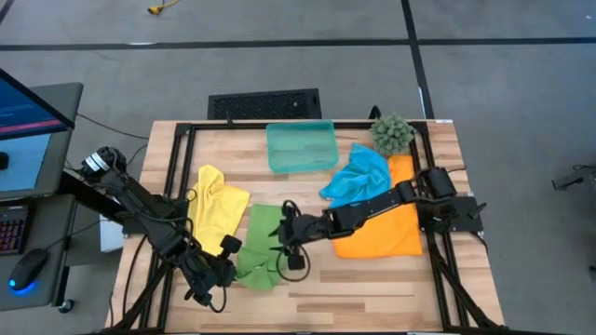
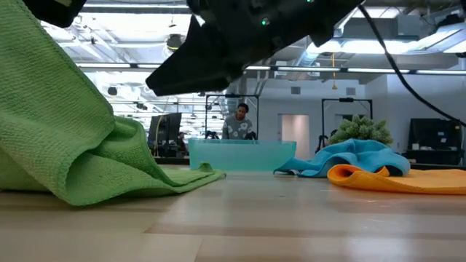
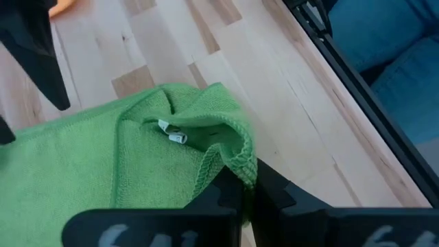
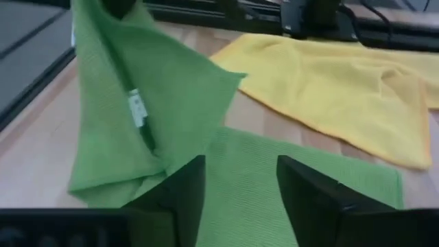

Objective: Roll microfiber towels into tight, uniform cylinder then place into a basket
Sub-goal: Roll the green microfiber cloth

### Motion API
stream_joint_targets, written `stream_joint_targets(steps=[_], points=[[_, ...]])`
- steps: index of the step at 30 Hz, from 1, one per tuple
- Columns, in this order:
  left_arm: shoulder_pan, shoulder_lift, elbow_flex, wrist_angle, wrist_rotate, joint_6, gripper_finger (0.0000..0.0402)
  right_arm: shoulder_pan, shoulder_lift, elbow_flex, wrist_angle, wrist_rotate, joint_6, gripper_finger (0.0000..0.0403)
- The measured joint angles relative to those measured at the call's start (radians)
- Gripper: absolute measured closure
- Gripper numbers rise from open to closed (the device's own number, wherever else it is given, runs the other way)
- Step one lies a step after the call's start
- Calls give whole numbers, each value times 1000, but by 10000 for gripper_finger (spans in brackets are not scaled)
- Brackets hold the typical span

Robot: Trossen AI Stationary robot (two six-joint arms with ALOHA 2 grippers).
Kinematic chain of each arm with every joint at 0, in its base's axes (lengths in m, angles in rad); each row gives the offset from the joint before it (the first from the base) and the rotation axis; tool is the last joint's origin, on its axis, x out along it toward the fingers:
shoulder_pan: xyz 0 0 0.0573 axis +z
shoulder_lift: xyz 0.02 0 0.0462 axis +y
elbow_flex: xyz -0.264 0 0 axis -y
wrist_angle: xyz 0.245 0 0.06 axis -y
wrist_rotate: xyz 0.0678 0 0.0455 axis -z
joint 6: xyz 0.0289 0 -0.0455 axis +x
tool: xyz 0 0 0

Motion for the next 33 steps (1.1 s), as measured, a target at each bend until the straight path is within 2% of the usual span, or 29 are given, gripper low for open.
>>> stream_joint_targets(steps=[6,17,26,33], points=[[0,0,0,18,0,19,401,-36,0,1,76,-100,90,176],[0,0,0,28,-9,54,401,-20,1,1,106,-100,113,206],[0,0,0,52,-8,55,401,-9,2,1,113,-85,129,209],[0,0,0,51,-7,72,401,-9,148,31,205,-90,158,214]])
